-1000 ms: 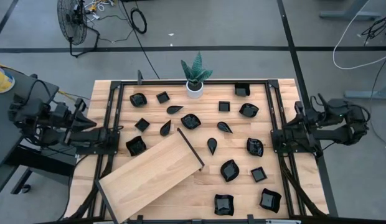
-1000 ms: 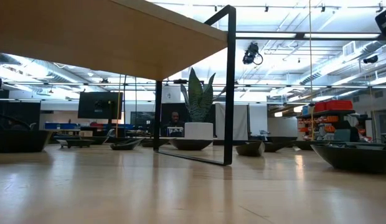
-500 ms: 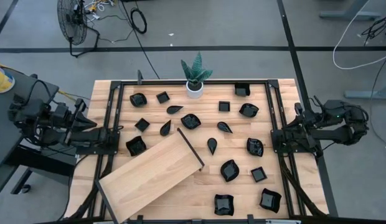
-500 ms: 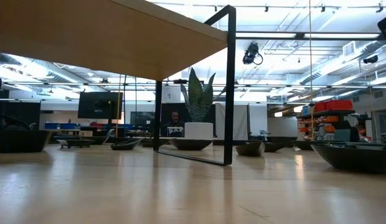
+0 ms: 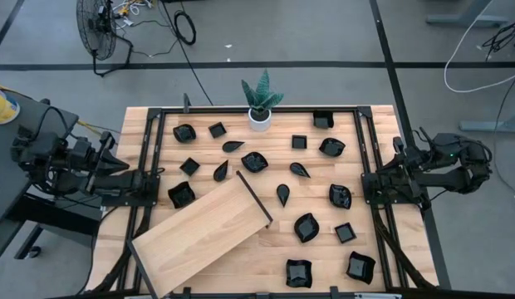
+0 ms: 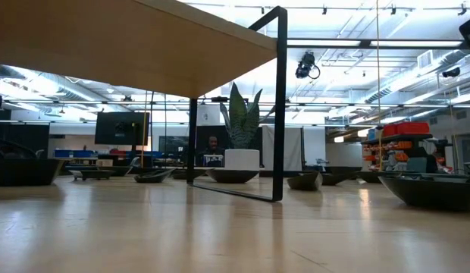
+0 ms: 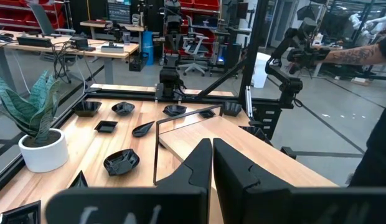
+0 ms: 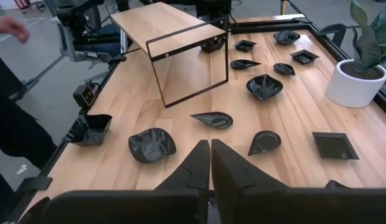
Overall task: Pick & Place Mini shaped plates
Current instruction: Put the black square plate on the shelf
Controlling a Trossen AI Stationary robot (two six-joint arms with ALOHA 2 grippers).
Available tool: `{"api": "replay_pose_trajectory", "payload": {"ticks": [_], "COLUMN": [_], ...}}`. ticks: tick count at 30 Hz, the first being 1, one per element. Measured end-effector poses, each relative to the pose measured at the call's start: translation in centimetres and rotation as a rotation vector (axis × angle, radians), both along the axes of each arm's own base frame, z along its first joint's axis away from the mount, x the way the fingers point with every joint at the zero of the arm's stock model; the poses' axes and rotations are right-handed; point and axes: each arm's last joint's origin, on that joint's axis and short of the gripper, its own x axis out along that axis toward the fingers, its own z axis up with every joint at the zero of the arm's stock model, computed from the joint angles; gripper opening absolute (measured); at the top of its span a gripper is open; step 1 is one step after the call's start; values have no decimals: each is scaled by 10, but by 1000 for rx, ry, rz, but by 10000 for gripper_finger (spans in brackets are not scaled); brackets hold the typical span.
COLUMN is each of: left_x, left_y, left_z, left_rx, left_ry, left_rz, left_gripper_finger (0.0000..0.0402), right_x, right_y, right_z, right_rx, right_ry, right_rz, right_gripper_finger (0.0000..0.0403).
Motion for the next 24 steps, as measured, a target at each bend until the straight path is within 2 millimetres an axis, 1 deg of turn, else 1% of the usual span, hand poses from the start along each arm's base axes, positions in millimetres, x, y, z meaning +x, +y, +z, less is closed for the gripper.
{"api": "replay_pose_trajectory", "payload": {"ticks": [9,16,21,24], "left_x": [0,0,0,0], "left_y": [0,0,0,0], "left_z": [0,0,0,0], "left_rx": [0,0,0,0], "left_ry": [0,0,0,0], "left_rz": [0,0,0,0], "left_gripper_finger": [18,18,18,18], "right_x": [0,2,4,5], "right_y": [0,0,0,0], "right_z": [0,6,11,13], "right_rx": [-1,1,107,135], "right_ry": [-2,-61,-104,-130], "right_rz": [0,-5,-43,-50], "right_gripper_finger": [20,20,20,20]}}
